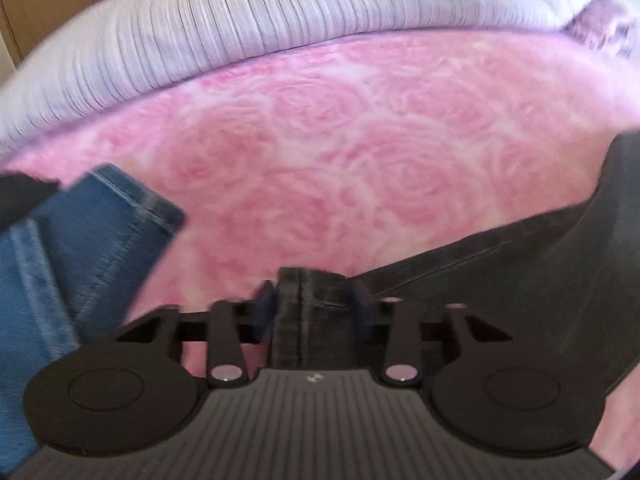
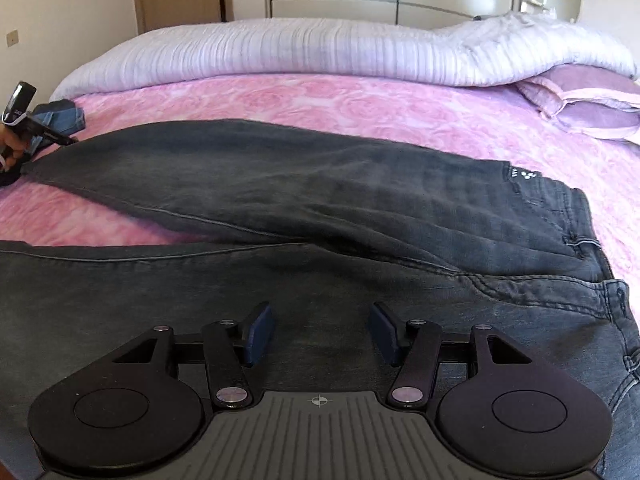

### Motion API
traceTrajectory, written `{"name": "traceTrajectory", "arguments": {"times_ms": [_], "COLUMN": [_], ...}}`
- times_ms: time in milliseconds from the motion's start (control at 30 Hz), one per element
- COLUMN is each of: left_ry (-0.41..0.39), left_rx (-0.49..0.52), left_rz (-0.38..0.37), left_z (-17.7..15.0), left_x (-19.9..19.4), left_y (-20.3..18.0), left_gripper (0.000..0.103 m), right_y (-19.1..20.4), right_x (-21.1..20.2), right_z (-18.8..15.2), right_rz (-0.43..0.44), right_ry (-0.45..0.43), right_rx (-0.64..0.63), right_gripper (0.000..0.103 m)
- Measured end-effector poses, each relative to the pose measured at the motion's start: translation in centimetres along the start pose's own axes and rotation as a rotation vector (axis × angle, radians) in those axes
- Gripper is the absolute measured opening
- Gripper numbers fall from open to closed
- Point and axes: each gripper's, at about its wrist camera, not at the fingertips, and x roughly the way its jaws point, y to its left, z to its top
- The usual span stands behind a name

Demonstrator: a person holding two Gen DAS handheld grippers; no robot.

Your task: Fold clothes

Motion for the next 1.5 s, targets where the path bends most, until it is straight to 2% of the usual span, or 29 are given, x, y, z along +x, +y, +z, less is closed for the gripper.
{"name": "traceTrajectory", "arguments": {"times_ms": [33,100,167,200,333,433,500,633,800,933,1000,1133,1267,1367,1500], "left_ry": [-0.013,-0.085,-0.174,-0.179,-0.116,-0.127,-0.138,-0.128,-0.119,-0.146,-0.155,-0.154,-0.100,-0.106,-0.121], "left_rx": [0.025,0.086,0.031,0.014,0.009,-0.014,-0.037,-0.049,-0.016,0.022,0.047,0.026,-0.058,-0.082,-0.144], "left_rz": [-0.002,0.085,0.167,0.189,0.258,0.263,0.259,0.171,0.093,0.059,0.074,0.106,0.132,0.182,0.230], "left_z": [0.0,-0.3,-0.3,-0.3,-0.2,-0.9,-1.8,-4.9,-11.4,-16.2,-18.5,-23.7,-28.5,-30.9,-31.1], "left_x": [-0.4,-1.9,-3.1,-3.0,-2.3,-4.1,-6.0,-10.3,-15.6,-20.0,-21.9,-25.5,-27.1,-28.0,-29.6], "left_y": [-0.3,-0.8,-0.2,-0.2,-1.6,-1.3,-0.8,-1.2,-5.6,-9.9,-12.1,-14.8,-15.8,-16.4,-16.6], "left_gripper": [0.013,0.013,0.016,0.018,0.025,0.033,0.033,0.033,0.034,0.039,0.040,0.040,0.041,0.041,0.041], "right_y": [0.0,0.0,0.0,0.0,0.5,1.2,1.8,2.0,2.3,3.2,3.6,3.1,2.3,1.6,1.0], "right_x": [0.0,-0.1,-0.2,-0.2,-0.7,-1.7,-2.5,-3.2,-5.5,-7.9,-9.2,-12.2,-13.6,-14.5,-16.3], "right_z": [0.0,0.1,0.1,0.1,0.1,-0.1,-0.6,-2.6,-4.3,-5.9,-6.7,-9.2,-11.7,-12.7,-13.4], "right_rz": [-0.004,-0.016,-0.019,-0.021,-0.022,-0.014,-0.013,-0.012,-0.027,-0.023,-0.025,-0.027,-0.020,-0.033,-0.045], "right_ry": [-0.004,-0.013,-0.016,-0.016,-0.006,-0.008,-0.012,0.013,-0.006,-0.012,-0.012,-0.034,-0.024,-0.026,-0.080], "right_rx": [-0.001,0.001,0.005,0.007,-0.001,-0.029,-0.050,0.019,0.133,0.148,0.146,0.239,0.296,0.365,0.438], "right_gripper": [0.057,0.057,0.057,0.057,0.058,0.058,0.058,0.060,0.062,0.064,0.064,0.065,0.066,0.066,0.067]}}
